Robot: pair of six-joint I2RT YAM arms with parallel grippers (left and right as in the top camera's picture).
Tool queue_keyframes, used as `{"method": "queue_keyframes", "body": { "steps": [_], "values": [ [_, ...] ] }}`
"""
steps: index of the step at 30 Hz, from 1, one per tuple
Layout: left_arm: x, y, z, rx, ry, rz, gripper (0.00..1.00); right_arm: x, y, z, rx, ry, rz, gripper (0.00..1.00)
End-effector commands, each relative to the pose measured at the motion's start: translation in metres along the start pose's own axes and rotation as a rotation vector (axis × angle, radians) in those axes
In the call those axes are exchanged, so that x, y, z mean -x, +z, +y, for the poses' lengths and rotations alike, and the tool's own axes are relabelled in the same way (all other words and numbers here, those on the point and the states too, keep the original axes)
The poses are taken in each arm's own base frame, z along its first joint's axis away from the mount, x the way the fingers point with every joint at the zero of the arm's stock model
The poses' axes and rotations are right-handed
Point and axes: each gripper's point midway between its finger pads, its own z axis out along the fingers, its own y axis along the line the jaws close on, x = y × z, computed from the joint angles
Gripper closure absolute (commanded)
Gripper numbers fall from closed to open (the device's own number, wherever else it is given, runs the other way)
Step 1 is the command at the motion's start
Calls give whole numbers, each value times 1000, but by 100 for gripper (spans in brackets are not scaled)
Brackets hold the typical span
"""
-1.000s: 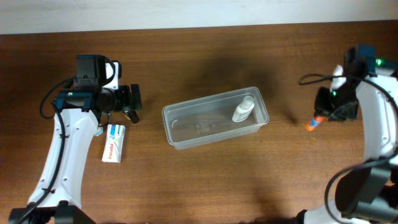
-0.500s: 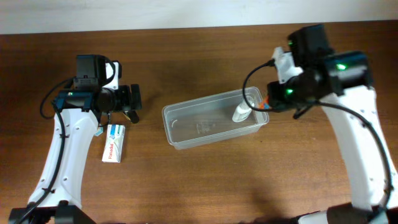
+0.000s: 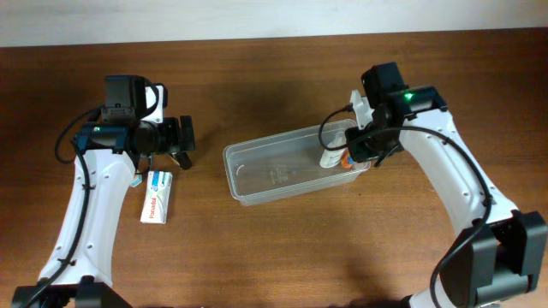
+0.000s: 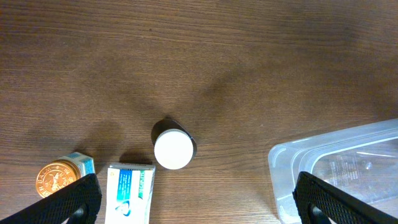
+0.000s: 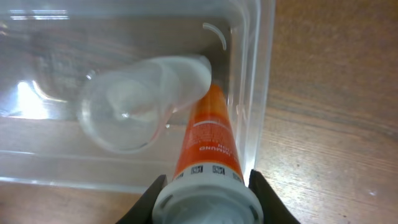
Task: Pack container
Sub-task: 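Place the orange tube into the container beside the white bottle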
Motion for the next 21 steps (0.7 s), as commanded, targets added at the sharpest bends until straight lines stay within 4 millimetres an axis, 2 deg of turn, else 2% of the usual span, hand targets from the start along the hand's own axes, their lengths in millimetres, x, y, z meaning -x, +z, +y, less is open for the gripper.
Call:
{"method": "queue_keyframes", "body": {
  "steps": [1, 3, 6, 8, 12, 16, 17, 18, 19, 20, 21],
  "values": [
    [7, -4, -3, -16, -4, -19, 1, -5, 9, 1, -1, -11, 12, 72],
    [8, -4, -3, -16, -4, -19, 1, -4, 9, 1, -1, -11, 9, 67],
    [8, -4, -3, -16, -4, -19, 1, -3, 9, 1, -1, -12, 5, 48],
    [8, -4, -3, -16, -4, -19, 1, -3, 8, 1, -1, -12, 3, 41],
    [7, -4, -3, -16, -4, -19, 1, 6, -12, 3, -2, -15, -36, 39],
    [7, -4, -3, -16, -4, -19, 1, 22, -66, 5, -12, -14, -148, 34],
    [7, -4, -3, -16, -4, -19, 1, 30, -93, -2, -42, 39, -223, 22],
    [8, -4, -3, -16, -4, -19, 1, 33, -105, -7, -54, 69, -256, 16],
    [8, -4, -3, -16, -4, -19, 1, 36, -121, -16, -72, 124, -305, 1],
    [6, -4, 0, -1, -5, -11, 1, 36, -141, -32, -85, 207, -361, 2],
    [4, -4, 2, 13, -5, -6, 1, 34, -150, -47, -94, 271, -387, 2]
  ]
}}
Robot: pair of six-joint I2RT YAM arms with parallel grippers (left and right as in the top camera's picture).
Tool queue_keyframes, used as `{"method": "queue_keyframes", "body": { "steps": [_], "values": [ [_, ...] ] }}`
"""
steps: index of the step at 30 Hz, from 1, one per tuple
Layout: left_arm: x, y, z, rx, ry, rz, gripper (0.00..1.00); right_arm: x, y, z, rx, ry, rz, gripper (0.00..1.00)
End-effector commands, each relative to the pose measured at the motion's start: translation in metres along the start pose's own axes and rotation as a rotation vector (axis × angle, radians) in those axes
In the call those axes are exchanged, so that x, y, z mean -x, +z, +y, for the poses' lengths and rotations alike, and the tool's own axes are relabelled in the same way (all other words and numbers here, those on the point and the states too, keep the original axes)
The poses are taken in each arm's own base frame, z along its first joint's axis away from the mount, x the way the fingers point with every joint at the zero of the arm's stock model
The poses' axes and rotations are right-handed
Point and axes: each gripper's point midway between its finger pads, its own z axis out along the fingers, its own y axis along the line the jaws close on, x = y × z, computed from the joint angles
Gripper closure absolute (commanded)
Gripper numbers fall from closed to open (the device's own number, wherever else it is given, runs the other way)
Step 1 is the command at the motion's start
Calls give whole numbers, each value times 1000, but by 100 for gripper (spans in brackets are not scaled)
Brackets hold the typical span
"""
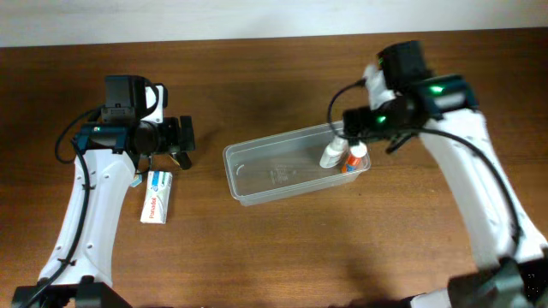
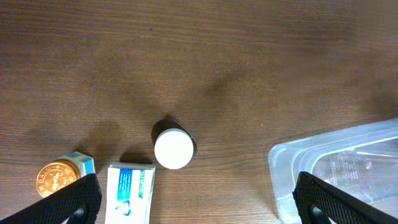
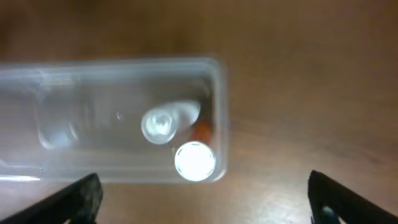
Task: Pack container
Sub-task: 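Place the orange tube into the container beside the white bottle, then grasp the dark brown bottle with the left gripper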
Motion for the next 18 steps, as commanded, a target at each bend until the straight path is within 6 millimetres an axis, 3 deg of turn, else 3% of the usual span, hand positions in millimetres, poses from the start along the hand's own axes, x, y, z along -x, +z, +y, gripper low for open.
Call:
{"method": "queue_keyframes", "body": {
  "steps": [1, 4, 9, 14, 17, 18],
  "values": [
    [5, -3, 5, 27, -7, -7, 1, 12, -49, -56, -93, 241, -139, 2],
    [5, 5, 13, 37, -65, 3, 1, -6, -48, -93, -110, 344, -85, 2],
    [-10, 42, 31, 65, -185, 105, 5, -33, -31, -123, -130, 396, 26, 2],
    [-32, 85, 37, 78, -195, 219, 7, -48, -12, -130, -132, 418, 91, 2],
    [-37, 95, 39, 81, -197, 242, 11, -50, -7, -131, -130, 420, 109, 2],
    [-36, 96, 39, 80, -197, 238, 16, -50, -6, -131, -130, 420, 111, 2]
  ]
}}
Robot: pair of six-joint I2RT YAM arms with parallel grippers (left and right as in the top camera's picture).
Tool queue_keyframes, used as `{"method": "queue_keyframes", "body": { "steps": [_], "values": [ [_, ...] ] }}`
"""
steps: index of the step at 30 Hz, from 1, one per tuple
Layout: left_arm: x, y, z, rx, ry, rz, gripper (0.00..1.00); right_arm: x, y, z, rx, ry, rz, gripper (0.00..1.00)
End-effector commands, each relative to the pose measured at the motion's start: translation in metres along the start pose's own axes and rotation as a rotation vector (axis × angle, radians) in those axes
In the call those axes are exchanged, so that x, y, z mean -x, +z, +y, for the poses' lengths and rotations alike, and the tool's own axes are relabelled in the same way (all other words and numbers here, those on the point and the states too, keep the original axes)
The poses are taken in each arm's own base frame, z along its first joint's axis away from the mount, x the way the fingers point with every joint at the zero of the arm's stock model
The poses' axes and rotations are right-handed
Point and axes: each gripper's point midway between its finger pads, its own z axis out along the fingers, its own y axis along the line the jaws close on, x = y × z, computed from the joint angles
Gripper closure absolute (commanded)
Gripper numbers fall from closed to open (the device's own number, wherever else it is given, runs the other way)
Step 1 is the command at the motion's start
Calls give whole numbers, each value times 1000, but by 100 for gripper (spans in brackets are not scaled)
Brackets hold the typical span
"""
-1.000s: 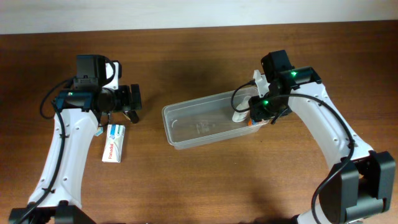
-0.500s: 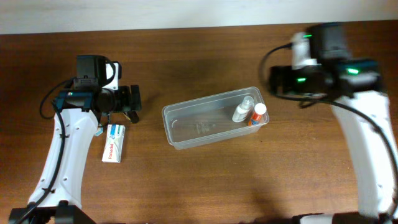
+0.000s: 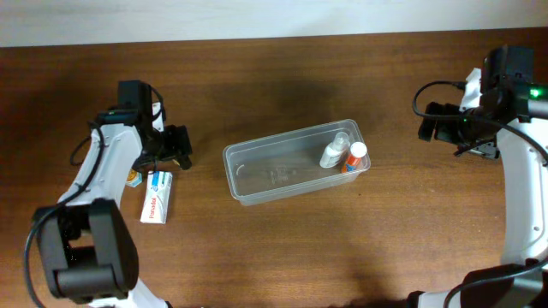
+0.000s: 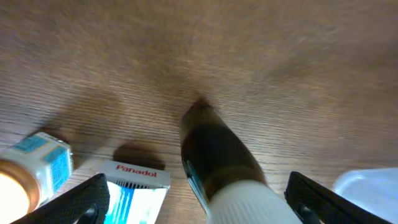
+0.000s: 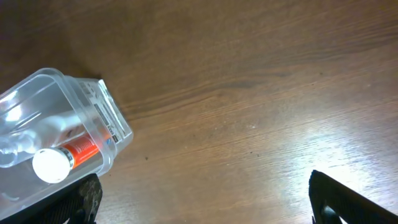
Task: Pack container
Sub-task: 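Grasp the dark brown bottle with the left gripper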
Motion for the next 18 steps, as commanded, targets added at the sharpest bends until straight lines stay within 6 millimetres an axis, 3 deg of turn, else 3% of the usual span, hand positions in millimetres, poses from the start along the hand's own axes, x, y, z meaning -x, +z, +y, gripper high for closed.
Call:
{"method": "queue_keyframes", "body": {
  "steps": [1, 6, 9, 13, 18],
  "values": [
    [10, 1, 0, 2, -14, -28, 20, -1, 6, -1, 4, -3, 18, 2],
    [19, 0, -2, -9, -11, -62, 57, 0, 6, -2, 2, -4, 14, 2],
    [20, -1, -6, -27, -10, -64, 69, 0, 6, -2, 2, -3, 15, 2],
    [19, -1, -9, -40, -8, -62, 80, 0, 6, -2, 2, -4, 14, 2],
    [19, -1, -9, -40, -7, -62, 82, 0, 6, -1, 2, -4, 14, 2]
  ]
}}
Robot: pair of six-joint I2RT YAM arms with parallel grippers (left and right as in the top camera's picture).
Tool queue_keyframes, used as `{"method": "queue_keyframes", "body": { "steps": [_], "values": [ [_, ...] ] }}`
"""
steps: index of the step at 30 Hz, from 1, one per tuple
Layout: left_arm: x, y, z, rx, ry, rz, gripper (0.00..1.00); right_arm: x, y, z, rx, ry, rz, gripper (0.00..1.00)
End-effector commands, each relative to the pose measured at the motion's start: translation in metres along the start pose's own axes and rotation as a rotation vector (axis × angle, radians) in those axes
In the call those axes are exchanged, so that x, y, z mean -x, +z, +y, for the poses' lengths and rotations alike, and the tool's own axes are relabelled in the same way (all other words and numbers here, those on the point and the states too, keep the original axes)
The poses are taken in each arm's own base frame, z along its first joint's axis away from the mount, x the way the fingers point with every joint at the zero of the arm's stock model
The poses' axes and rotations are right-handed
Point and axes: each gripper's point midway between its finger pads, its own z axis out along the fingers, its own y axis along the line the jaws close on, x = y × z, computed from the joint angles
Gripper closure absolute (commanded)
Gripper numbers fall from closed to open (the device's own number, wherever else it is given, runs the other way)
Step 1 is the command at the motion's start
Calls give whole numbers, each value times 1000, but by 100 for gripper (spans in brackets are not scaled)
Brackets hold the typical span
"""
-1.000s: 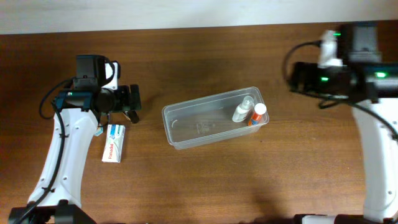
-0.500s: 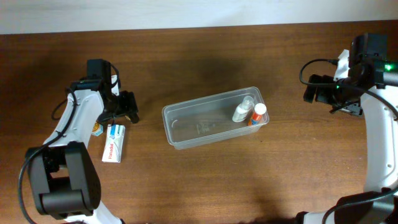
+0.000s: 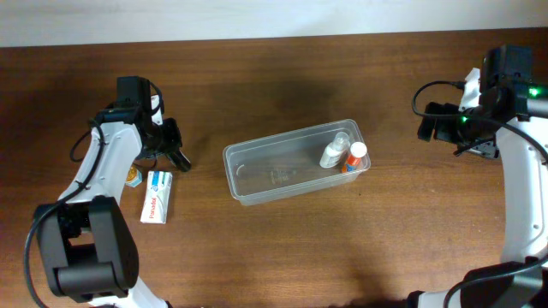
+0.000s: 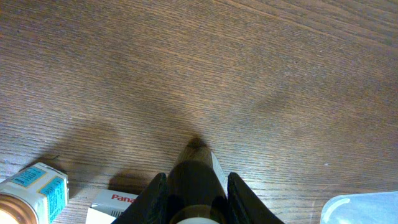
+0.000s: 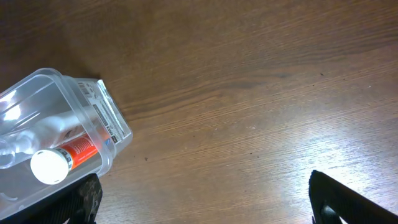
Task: Pack container
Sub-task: 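Grasp the dark brown bottle with the left gripper, then lower the brown bottle into the container and open left gripper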
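Observation:
The clear plastic container [image 3: 291, 162] lies mid-table and holds an orange tube with a white cap [image 3: 353, 157] and a small clear bottle [image 3: 333, 151] at its right end. My left gripper [image 4: 194, 202] is shut on a dark bottle with a white cap [image 4: 195, 171], which stands on the table left of the container. In the overhead view this gripper hides the bottle. My right gripper [image 5: 202, 211] is open and empty, well to the right of the container [image 5: 56, 118]. The orange tube [image 5: 69, 155] shows at the edge of its view.
A white and blue Panadol box [image 3: 157, 196] lies just below my left gripper. A gold-lidded tin beside a small blue box [image 4: 34, 186] sits to its left. The container's corner [image 4: 364, 211] shows at the right of the left wrist view.
My left gripper's fingers stood wide apart on either side of the dark bottle; now they are shut on it. The right arm has not moved.
My right gripper held the orange tube inside the container. Then it was open above it, the tube left standing beside the clear bottle, and later it was far off to the right. My left gripper was high above the dark bottle, then low around it, now shut on it.

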Motion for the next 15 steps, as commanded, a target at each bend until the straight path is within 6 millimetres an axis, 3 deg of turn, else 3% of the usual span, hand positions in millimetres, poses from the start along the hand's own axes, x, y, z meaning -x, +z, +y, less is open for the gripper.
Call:
{"method": "queue_keyframes", "body": {
  "steps": [1, 4, 7, 9, 10, 12, 15],
  "values": [
    [0, 0, -3, -16, 0, 7, 82, -1, 4, -1, 3, 0, 11, 2],
    [7, -8, -5, -20, 2, -16, 85, -1, 4, -1, 3, 0, 11, 2],
    [24, -37, -22, -42, 36, -75, 90, -1, 4, -1, 3, 0, 11, 2],
    [33, -64, -43, -66, 80, -126, 92, -1, 4, -1, 3, 0, 11, 2],
    [39, -90, -66, -95, 123, -171, 96, -1, 4, -1, 2, 0, 11, 2],
    [41, -119, -98, -137, 191, -228, 98, -1, 4, -1, 2, 0, 10, 2],
    [33, -146, -145, -200, 309, -284, 98, 1, 4, -1, 3, 0, 5, 2]
  ]
}}
